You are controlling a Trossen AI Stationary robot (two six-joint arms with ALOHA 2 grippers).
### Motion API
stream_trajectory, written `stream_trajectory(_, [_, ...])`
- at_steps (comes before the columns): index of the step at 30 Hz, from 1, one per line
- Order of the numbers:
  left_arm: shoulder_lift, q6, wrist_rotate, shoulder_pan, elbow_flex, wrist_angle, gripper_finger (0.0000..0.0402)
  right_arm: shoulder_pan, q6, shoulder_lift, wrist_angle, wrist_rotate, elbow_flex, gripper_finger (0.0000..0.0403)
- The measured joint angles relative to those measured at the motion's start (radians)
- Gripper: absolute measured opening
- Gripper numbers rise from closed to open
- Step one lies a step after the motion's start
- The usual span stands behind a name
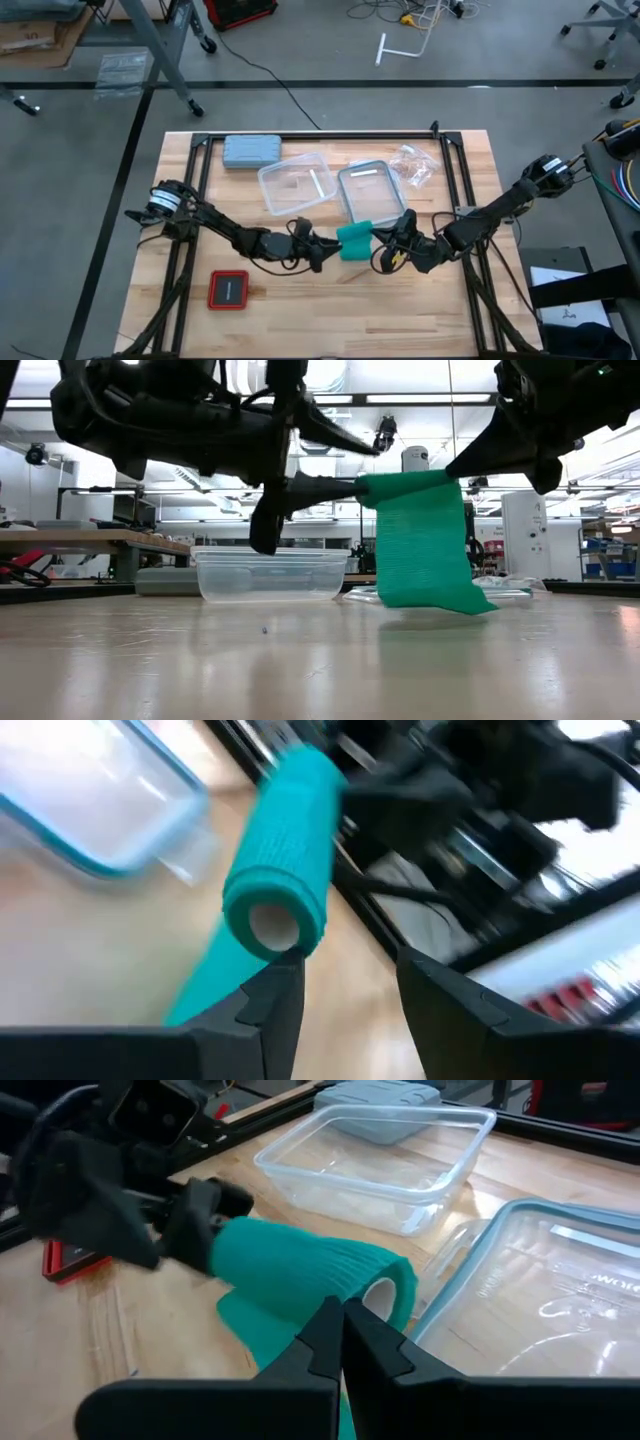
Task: Roll bandage
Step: Roll the blue bandage
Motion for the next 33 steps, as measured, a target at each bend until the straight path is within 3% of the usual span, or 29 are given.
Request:
stream_trajectory(4, [-0.003,-0.021,0.116,-0.002,0.002,0.004,0.0154,0.000,-0.001,0.000,0.002,-0.003,0.000,0.0000])
stream_trajectory(8, [-0.003,-0.031,0.130,-0.006,0.001,-0.011,0.0147,0.000,-0.001,0.000,0.002,0.001,0.000,0.0000])
stream_trajectory(20, [-0.003,-0.043,-0.047,-0.005,0.000,-0.096,0.0133,0.000,0.005,0.000,0.001,0.011,0.000,0.0000])
stream_trajectory(29, [-0.002,0.025,-0.078,0.005,0.049,-0.094,0.0146,0.000,0.005,0.000,0.001,0.012,0.000,0.0000])
stream_trajectory(33, [-0.002,0.041,-0.078,0.011,0.103,-0.200,0.0143,0.000,0.005,0.000,0.001,0.012,0.000,0.0000])
